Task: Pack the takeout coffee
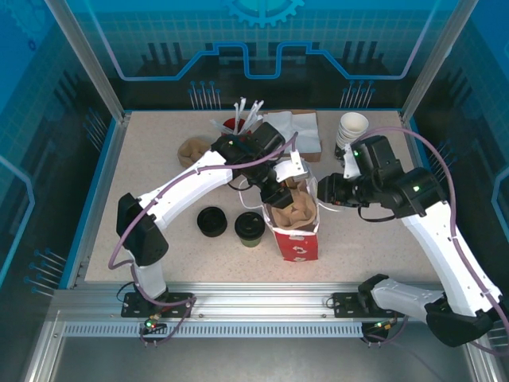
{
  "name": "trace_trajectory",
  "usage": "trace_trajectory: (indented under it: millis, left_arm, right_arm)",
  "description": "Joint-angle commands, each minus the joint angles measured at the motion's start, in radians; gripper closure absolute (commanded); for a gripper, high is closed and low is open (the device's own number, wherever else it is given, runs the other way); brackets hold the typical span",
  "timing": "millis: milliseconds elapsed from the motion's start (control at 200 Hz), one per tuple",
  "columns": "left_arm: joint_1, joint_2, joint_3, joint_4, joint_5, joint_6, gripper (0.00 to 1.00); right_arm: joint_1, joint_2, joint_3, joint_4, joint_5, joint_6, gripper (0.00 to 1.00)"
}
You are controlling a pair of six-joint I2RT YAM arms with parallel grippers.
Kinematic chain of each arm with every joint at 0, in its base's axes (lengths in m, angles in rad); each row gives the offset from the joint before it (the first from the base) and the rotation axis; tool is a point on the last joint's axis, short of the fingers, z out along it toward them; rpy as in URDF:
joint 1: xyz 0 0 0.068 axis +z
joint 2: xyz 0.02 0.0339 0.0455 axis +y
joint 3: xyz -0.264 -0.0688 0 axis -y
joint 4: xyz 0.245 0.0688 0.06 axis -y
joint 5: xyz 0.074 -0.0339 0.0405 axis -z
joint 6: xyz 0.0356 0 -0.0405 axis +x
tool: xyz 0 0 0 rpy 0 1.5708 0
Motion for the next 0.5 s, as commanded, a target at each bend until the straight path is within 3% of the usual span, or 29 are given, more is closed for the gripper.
trace_trajectory:
  millis: [0, 495]
  left_arm:
    - [-0.001, 0.025, 0.039, -0.025, -0.034, 0.007, 0.62]
    - [-0.001, 0.055, 0.103, -0.042, -0.087, -0.103, 0.62]
  right_arm:
    - [-0.016, -0.02, 0.05, -0.083, -0.016, 0.011, 0.66]
    - [0.098, -0.166, -0.18, -0.043, -0.045, 0.156, 0.66]
